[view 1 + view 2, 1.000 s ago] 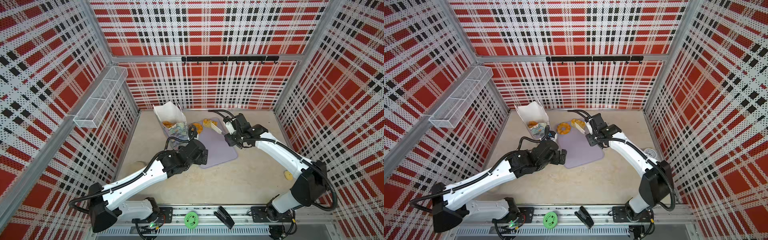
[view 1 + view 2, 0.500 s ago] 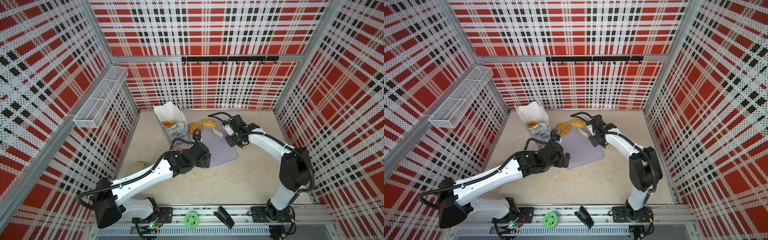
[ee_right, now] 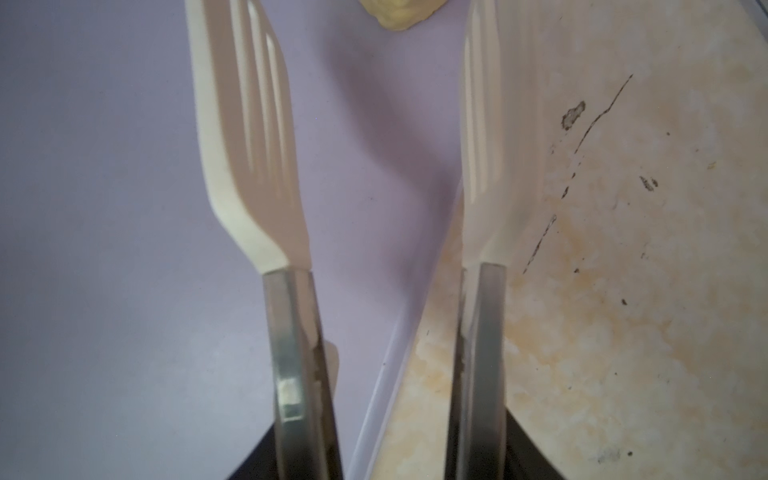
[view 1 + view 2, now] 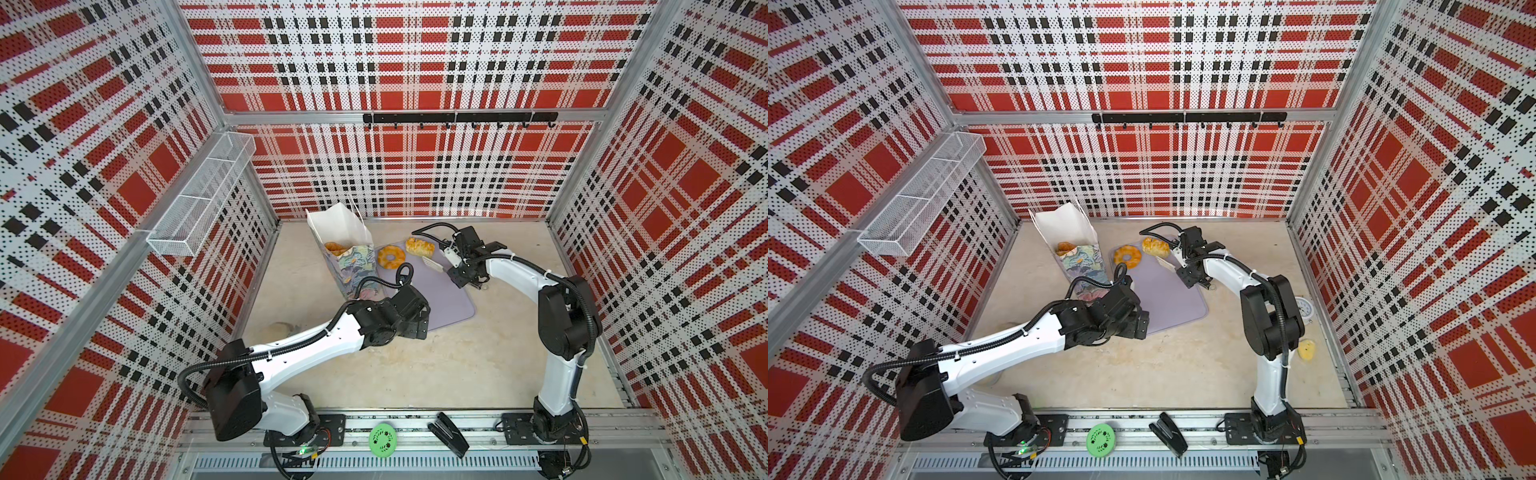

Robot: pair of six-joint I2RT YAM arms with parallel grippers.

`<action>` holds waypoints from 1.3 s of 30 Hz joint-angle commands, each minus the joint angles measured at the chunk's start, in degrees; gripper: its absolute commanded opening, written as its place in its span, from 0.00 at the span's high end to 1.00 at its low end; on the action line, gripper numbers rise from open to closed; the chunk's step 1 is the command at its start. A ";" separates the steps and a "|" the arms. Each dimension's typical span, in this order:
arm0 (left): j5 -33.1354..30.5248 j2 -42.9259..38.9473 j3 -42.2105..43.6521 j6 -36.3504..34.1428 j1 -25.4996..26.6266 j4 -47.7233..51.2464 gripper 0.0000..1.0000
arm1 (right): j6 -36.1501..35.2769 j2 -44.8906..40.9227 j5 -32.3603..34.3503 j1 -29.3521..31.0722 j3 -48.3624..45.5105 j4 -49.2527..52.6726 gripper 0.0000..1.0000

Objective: Place the fake bread into the paper bag
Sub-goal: 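Lower the right tongs onto the remaining braided bun on the tray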

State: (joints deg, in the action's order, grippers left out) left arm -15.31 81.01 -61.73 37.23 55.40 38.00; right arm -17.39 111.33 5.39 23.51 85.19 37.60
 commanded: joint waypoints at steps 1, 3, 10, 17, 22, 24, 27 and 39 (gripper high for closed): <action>0.70 1.07 -1.28 0.99 0.67 -1.43 0.01 | -2.69 1.72 -1.68 -0.55 2.67 -4.20 0.47; 1.03 1.49 -1.39 0.94 0.68 -1.43 0.01 | -3.11 2.87 -2.12 -0.87 3.44 -4.39 0.47; 1.76 1.81 -1.33 1.34 0.68 -1.50 0.01 | -4.78 5.84 -5.09 -1.45 6.33 -4.64 0.47; 1.69 1.29 -0.95 1.70 0.77 -1.50 0.01 | -5.64 8.86 -4.89 -1.48 9.96 -2.71 0.48; 1.67 1.06 -0.50 1.88 0.77 -1.50 0.01 | -5.31 9.95 -1.83 -1.45 11.08 -2.28 0.48; 1.69 1.09 -0.50 2.00 0.77 -1.48 0.01 | -4.72 10.03 -1.11 -1.46 11.27 -2.41 0.48; 1.72 1.33 -0.65 1.89 0.77 -1.47 0.01 | -4.00 9.87 -0.60 -1.45 11.32 -2.57 0.47; 2.26 1.80 -0.84 1.62 0.77 -1.52 0.01 | -5.02 10.66 -1.57 -1.46 11.21 -3.92 0.45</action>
State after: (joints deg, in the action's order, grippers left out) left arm -13.21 82.56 -61.76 38.54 55.72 37.30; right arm -21.45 120.60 4.82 22.15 94.19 36.51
